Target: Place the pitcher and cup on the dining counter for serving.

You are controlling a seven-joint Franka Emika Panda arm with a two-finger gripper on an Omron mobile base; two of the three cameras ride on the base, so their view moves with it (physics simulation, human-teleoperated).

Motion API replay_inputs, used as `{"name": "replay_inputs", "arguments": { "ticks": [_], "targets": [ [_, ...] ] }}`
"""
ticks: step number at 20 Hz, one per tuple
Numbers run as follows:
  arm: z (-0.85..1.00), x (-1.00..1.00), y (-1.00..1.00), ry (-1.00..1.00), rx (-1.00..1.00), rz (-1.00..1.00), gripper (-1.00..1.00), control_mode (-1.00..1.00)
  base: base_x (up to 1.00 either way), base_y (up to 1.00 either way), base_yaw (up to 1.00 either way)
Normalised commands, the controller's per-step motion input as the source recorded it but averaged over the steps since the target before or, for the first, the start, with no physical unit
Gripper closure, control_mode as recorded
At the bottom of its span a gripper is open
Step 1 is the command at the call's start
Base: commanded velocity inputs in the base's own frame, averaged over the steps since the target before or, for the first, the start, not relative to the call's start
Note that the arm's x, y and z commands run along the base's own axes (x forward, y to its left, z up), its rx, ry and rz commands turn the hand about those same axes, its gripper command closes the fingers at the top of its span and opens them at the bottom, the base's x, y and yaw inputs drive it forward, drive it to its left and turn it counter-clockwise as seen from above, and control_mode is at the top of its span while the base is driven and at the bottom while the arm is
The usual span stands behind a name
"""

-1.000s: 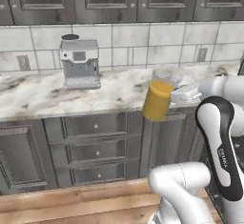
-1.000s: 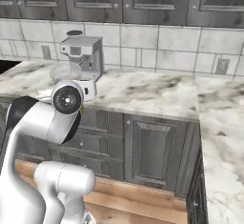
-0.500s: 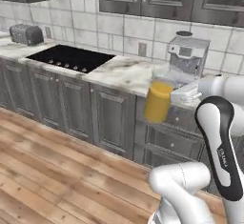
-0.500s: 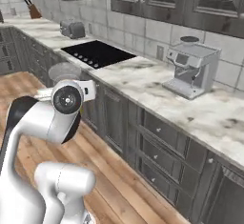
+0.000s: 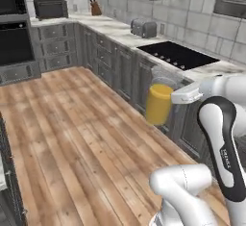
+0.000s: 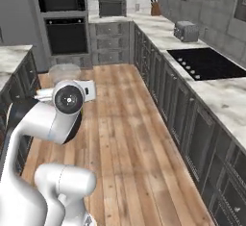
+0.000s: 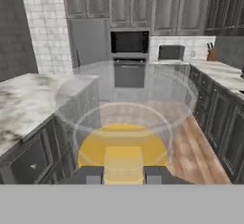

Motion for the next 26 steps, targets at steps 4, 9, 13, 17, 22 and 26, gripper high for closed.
{"name": "replay_inputs", "arguments": {
  "ticks": [4,9,13,17,22,26],
  "targets": [
    [0.00,0.00,0.00,0.00,0.00,0.00,1.00,1.00,0.30,0.72,0.69],
    [0.00,0.00,0.00,0.00,0.00,0.00,1.00,1.00,0.51,0.44,0.72],
    [0.00,0.00,0.00,0.00,0.00,0.00,1.00,1.00,0.96,0.02,0.65],
    [0.00,0.00,0.00,0.00,0.00,0.00,1.00,1.00,1.00,-0.52,0.52],
    [0.00,0.00,0.00,0.00,0.00,0.00,1.00,1.00,1.00,-0.70,0.51],
    [0.00,0.00,0.00,0.00,0.00,0.00,1.00,1.00,0.94,-0.35,0.76]
  ]
}}
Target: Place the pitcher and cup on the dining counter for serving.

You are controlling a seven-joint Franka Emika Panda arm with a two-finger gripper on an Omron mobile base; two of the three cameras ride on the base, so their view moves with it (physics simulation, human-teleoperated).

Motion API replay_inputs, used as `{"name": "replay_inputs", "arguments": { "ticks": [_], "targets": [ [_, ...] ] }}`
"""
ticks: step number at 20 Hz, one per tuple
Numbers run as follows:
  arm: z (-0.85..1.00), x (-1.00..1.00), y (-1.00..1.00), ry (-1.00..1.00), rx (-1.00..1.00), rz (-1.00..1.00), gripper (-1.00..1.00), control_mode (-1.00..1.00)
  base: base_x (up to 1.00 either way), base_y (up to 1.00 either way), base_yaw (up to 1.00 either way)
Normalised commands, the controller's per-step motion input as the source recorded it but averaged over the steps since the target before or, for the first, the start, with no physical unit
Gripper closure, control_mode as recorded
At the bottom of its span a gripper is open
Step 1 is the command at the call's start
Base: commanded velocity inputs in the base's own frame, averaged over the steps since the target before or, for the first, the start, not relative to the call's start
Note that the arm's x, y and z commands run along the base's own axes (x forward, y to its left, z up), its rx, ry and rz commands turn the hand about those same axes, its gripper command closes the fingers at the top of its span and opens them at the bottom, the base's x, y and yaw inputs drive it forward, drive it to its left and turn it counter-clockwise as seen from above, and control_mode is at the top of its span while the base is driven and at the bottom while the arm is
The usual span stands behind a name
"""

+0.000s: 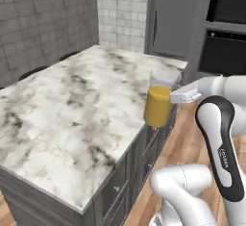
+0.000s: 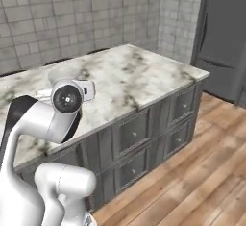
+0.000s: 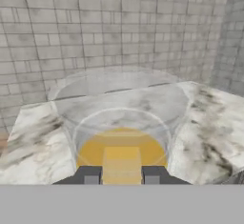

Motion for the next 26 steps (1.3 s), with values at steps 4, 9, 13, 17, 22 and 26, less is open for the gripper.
{"name": "replay_inputs", "arguments": {
  "ticks": [4,9,13,17,22,26],
  "targets": [
    [0.00,0.00,0.00,0.00,0.00,0.00,1.00,1.00,0.85,-0.26,0.83],
    [0.00,0.00,0.00,0.00,0.00,0.00,1.00,1.00,0.84,-0.20,0.78],
    [-0.26,0.87,0.05,-0.05,0.00,0.18,1.00,-1.00,0.00,0.00,0.00],
    [-0.25,0.78,0.05,0.00,0.00,0.00,1.00,-1.00,0.00,0.00,0.00],
    [-0.43,0.94,0.37,0.00,0.00,-0.01,1.00,-1.00,0.00,0.00,0.00],
    [-0.51,1.00,0.72,0.01,0.00,-0.01,1.00,-1.00,0.00,0.00,0.00]
  ]
}}
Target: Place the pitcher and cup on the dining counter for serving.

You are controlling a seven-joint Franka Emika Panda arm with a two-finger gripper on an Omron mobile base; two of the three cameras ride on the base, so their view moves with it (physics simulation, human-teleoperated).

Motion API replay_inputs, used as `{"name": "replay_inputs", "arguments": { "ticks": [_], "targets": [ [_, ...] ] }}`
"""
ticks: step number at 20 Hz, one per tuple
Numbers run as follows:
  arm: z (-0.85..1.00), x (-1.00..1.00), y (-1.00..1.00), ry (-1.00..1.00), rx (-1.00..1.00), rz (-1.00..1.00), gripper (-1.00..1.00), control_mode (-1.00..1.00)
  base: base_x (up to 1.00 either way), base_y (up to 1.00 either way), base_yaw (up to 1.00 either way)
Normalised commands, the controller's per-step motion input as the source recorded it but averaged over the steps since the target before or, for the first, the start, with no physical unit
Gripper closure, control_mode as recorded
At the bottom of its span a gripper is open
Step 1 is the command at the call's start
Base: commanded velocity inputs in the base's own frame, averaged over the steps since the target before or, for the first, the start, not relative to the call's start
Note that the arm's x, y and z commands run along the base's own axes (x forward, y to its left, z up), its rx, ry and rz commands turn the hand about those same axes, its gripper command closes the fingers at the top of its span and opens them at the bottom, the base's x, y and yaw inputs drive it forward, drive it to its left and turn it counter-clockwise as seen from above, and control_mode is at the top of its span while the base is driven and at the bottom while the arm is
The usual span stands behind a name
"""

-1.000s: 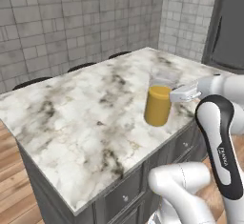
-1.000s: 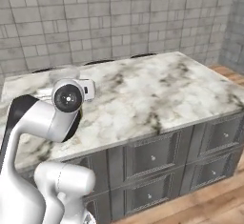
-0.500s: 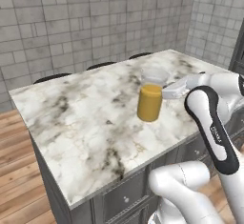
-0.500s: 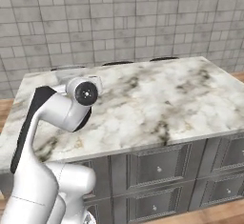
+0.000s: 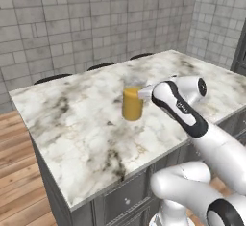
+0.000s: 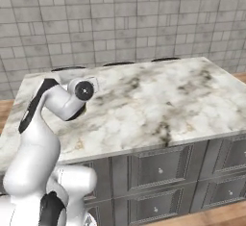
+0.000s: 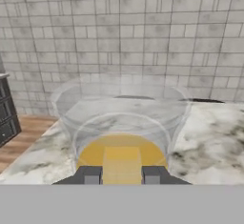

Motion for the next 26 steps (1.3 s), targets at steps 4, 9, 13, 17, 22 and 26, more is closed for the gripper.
{"name": "replay_inputs", "arguments": {
  "ticks": [4,9,13,17,22,26],
  "targets": [
    [-0.44,1.00,0.66,0.02,0.00,0.00,1.00,-1.00,0.00,0.00,0.00],
    [-0.16,0.61,0.24,0.02,0.00,0.00,1.00,-1.00,0.00,0.00,0.00],
    [-0.45,0.17,-0.01,0.05,0.00,0.00,1.00,-1.00,0.00,0.00,0.00],
    [-0.60,0.00,-0.12,0.07,0.00,0.00,1.00,-1.00,0.00,0.00,0.00],
    [-0.43,0.00,-0.07,0.09,0.00,0.00,1.00,-1.00,0.00,0.00,0.00],
    [-0.32,0.00,-0.09,0.09,0.00,0.00,1.00,-1.00,0.00,0.00,0.00]
  ]
}}
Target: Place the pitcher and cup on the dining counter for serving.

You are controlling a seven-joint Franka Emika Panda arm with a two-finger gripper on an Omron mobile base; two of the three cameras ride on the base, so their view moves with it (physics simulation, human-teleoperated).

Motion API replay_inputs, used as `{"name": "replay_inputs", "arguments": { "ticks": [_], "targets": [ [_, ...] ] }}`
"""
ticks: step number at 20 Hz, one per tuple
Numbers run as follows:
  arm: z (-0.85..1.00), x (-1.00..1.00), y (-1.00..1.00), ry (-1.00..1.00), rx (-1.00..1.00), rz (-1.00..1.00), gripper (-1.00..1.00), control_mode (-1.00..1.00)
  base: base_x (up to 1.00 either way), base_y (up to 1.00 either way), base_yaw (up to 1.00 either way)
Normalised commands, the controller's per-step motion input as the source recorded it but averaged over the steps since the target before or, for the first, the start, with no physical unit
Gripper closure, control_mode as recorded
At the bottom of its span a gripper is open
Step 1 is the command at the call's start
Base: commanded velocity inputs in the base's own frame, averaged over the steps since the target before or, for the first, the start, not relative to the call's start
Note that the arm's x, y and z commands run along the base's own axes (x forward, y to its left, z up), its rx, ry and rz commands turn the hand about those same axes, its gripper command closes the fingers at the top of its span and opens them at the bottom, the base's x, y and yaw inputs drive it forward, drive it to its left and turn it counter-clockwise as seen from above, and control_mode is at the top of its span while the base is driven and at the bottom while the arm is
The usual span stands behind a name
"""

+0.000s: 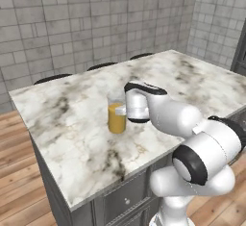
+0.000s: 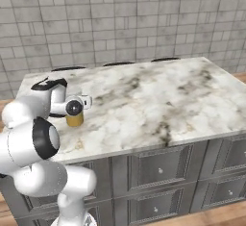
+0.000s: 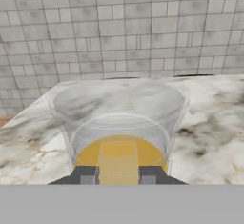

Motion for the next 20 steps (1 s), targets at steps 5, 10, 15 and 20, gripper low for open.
{"name": "replay_inputs", "arguments": {
  "ticks": [5,10,15,20],
  "targets": [
    [-0.07,0.00,-0.03,0.04,0.00,0.00,-1.00,-1.00,0.00,0.00,0.00],
    [0.13,-0.18,-0.22,0.00,0.01,0.00,-1.00,-1.00,0.00,0.00,0.00],
    [0.26,-0.54,-0.43,0.03,0.00,0.00,-1.00,-1.00,0.00,0.00,0.00],
    [0.51,-0.77,-0.47,0.06,0.00,0.00,-1.00,-1.00,0.00,0.00,0.00]
  ]
}}
